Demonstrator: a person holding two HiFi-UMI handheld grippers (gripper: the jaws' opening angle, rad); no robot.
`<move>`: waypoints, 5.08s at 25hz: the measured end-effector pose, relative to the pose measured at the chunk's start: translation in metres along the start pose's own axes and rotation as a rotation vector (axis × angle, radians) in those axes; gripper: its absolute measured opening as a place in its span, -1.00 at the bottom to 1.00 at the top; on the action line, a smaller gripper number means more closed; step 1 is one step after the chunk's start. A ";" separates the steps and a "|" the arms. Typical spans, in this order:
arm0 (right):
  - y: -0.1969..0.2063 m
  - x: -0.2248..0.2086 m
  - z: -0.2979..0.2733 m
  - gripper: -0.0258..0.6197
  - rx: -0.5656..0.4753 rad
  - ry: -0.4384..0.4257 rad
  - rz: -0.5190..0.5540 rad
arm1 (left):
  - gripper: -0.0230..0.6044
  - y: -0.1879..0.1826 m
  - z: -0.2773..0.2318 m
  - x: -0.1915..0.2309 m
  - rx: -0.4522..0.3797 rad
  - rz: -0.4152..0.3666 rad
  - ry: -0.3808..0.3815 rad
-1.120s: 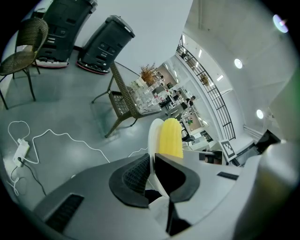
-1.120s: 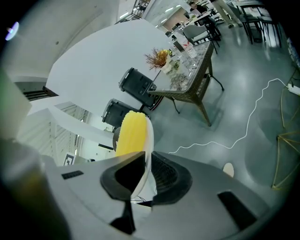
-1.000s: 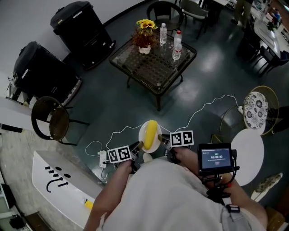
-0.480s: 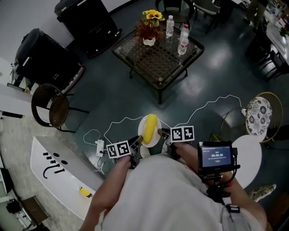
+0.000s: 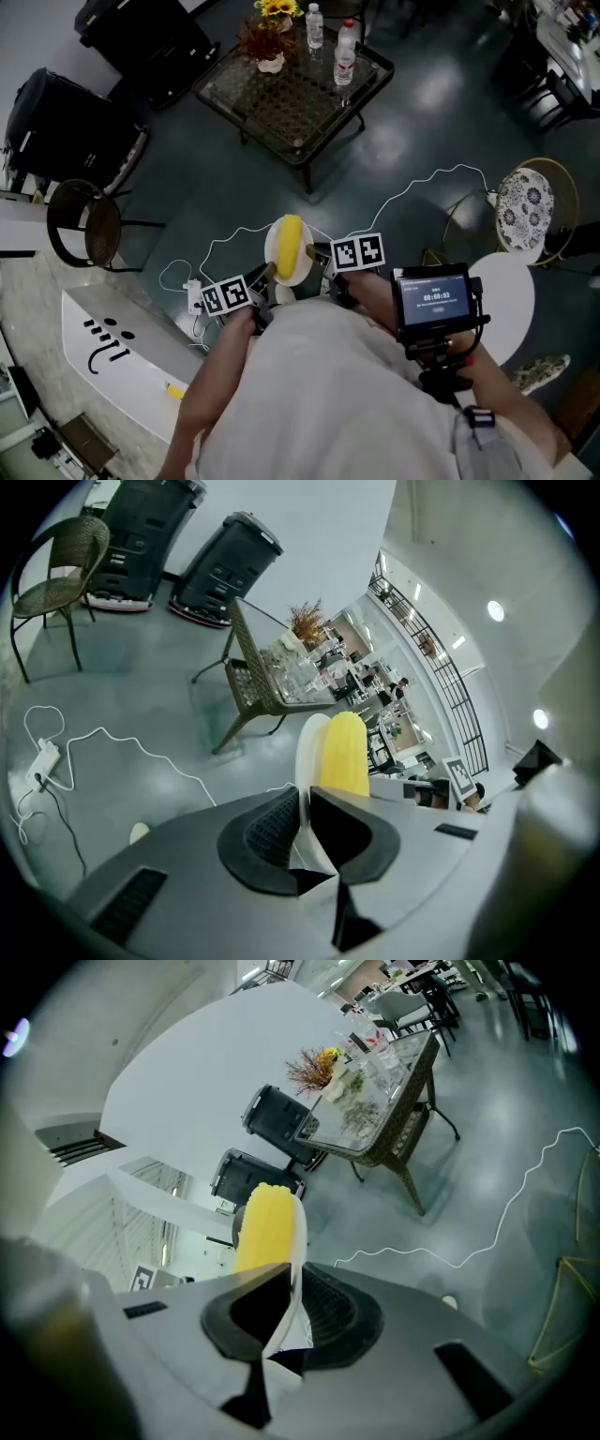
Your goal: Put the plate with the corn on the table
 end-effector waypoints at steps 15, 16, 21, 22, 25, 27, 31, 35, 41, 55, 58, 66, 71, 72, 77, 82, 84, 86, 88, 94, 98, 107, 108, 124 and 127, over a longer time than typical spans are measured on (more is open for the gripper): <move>-0.031 -0.026 0.037 -0.77 -0.066 -0.033 -0.051 | -0.80 -0.017 -0.041 -0.037 0.034 -0.048 0.012; -0.032 -0.026 0.037 -0.77 -0.065 -0.037 -0.051 | -0.80 -0.018 -0.042 -0.036 0.034 -0.048 0.009; -0.029 -0.034 0.036 -0.77 -0.074 -0.029 -0.070 | -0.80 -0.012 -0.048 -0.033 0.056 -0.037 0.011; -0.029 -0.034 0.036 -0.77 -0.076 -0.026 -0.075 | -0.80 -0.013 -0.048 -0.032 0.061 -0.038 0.011; -0.035 -0.034 0.031 -0.77 -0.089 -0.019 -0.088 | -0.80 -0.022 -0.053 -0.026 0.073 -0.046 0.022; -0.046 -0.034 0.027 -0.77 -0.101 -0.008 -0.094 | -0.80 -0.034 -0.061 -0.021 0.082 -0.051 0.038; -0.072 -0.032 0.022 -0.77 -0.129 0.014 -0.091 | -0.80 -0.059 -0.080 -0.013 0.101 -0.070 0.072; -0.099 -0.026 0.014 -0.77 -0.166 0.035 -0.107 | -0.80 -0.089 -0.093 -0.006 0.117 -0.090 0.106; -0.129 -0.002 -0.011 -0.77 -0.189 0.056 -0.110 | -0.80 -0.133 -0.095 0.017 0.131 -0.097 0.136; -0.185 0.060 -0.087 -0.77 -0.183 0.096 -0.065 | -0.80 -0.215 -0.077 0.086 0.094 -0.071 0.161; -0.191 0.067 -0.099 -0.77 -0.174 0.103 -0.060 | -0.80 -0.223 -0.073 0.096 0.085 -0.060 0.161; -0.198 0.075 -0.111 -0.77 -0.153 0.103 -0.035 | -0.80 -0.230 -0.068 0.107 0.045 -0.044 0.149; -0.210 0.079 -0.124 -0.77 -0.126 0.098 -0.007 | -0.80 -0.238 -0.070 0.117 0.016 -0.020 0.135; -0.214 0.079 -0.126 -0.77 -0.122 0.095 -0.001 | -0.80 -0.241 -0.071 0.118 0.010 -0.020 0.131; -0.241 0.081 -0.137 -0.77 -0.091 0.083 0.012 | -0.80 -0.261 -0.082 0.124 -0.004 -0.005 0.104; -0.268 0.076 -0.140 -0.77 -0.069 0.071 0.008 | -0.79 -0.278 -0.100 0.124 -0.001 0.010 0.083; -0.277 0.070 -0.140 -0.77 -0.063 0.071 0.000 | -0.80 -0.282 -0.108 0.122 0.005 0.015 0.080; -0.286 0.065 -0.138 -0.77 -0.056 0.069 -0.004 | -0.80 -0.286 -0.117 0.120 0.011 0.018 0.073; -0.295 0.058 -0.136 -0.77 -0.053 0.064 -0.011 | -0.79 -0.290 -0.128 0.118 0.022 0.013 0.066; -0.314 0.034 -0.124 -0.77 -0.068 0.060 -0.061 | -0.79 -0.297 -0.160 0.108 0.074 -0.014 0.064; -0.320 0.025 -0.120 -0.77 -0.070 0.062 -0.078 | -0.79 -0.299 -0.172 0.106 0.108 -0.015 0.068; -0.342 0.000 -0.112 -0.77 -0.077 0.077 -0.131 | -0.79 -0.308 -0.208 0.101 0.172 -0.029 0.073; -0.347 -0.003 -0.112 -0.77 -0.077 0.080 -0.133 | -0.79 -0.311 -0.213 0.100 0.177 -0.033 0.073; -0.397 -0.033 -0.108 -0.77 -0.096 0.104 -0.171 | -0.79 -0.340 -0.269 0.097 0.232 -0.065 0.079; -0.401 -0.037 -0.107 -0.77 -0.102 0.110 -0.177 | -0.79 -0.342 -0.277 0.097 0.244 -0.073 0.082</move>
Point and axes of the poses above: the fingertips, and each gripper's own axes: z backward along the fingers, x to its left, y out of its underside, the point moved 3 cm from there along z, backward along the fingers, and after that the axes turned 14 degrees about -z, right-handed, at the moved point
